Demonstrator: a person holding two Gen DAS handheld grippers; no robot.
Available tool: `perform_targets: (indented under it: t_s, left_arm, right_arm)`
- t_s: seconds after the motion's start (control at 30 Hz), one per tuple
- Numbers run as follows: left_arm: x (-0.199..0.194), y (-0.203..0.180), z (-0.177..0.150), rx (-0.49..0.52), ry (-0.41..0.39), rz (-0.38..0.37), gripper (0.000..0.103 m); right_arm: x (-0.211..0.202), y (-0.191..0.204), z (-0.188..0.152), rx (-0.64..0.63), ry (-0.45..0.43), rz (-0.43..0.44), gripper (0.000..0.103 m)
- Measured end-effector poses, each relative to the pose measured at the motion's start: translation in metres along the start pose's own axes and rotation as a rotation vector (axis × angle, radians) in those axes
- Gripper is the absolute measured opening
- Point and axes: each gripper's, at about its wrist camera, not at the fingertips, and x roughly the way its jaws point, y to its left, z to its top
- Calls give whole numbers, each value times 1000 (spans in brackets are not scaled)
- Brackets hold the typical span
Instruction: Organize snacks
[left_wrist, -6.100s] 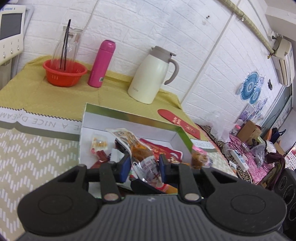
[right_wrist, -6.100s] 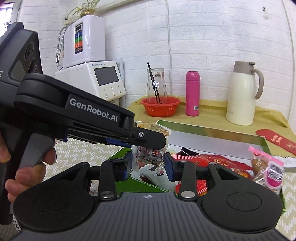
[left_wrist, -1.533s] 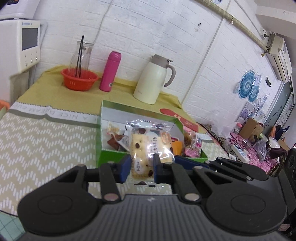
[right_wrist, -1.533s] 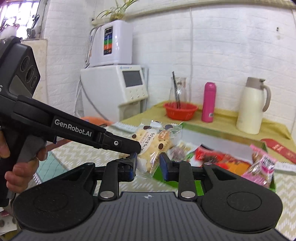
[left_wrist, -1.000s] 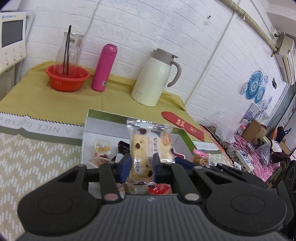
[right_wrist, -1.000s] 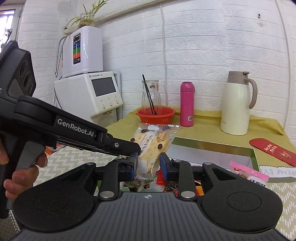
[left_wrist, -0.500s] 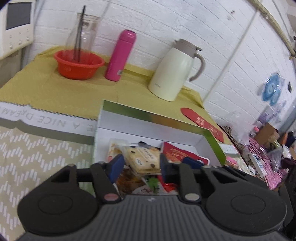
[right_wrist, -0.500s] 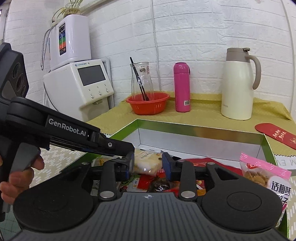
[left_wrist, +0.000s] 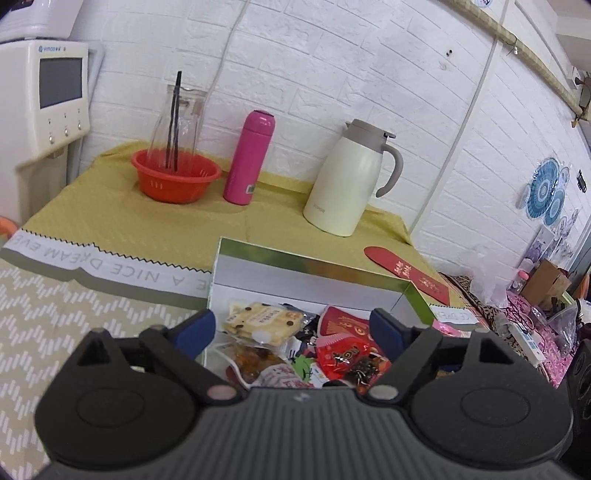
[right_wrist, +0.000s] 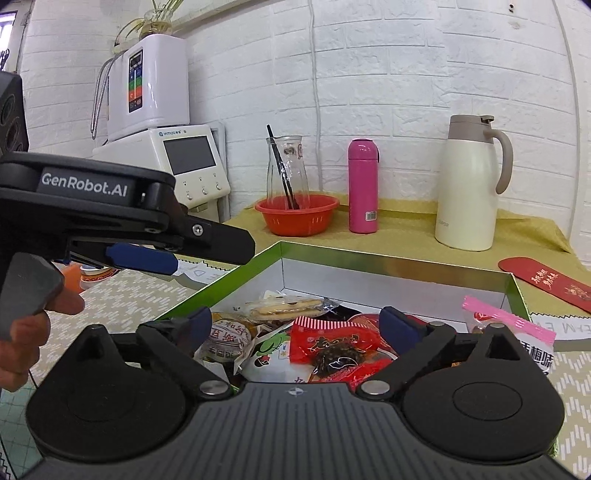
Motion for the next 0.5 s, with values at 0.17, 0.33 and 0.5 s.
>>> perform_targets:
  t_s: [0.17, 0.33, 0.5]
  left_arm:
    - [-35, -13, -6, 27, -32, 20, 83]
    - [-76, -30, -24, 65, -60, 78, 83]
    - [-111, -40, -53, 43, -82, 112, 85]
  right_arm:
    - [-26, 1, 5, 12, -3, -15, 103]
    - [-67, 4, 5, 25, 7, -79, 103]
    - [-112, 1, -6, 75, 13, -124, 103]
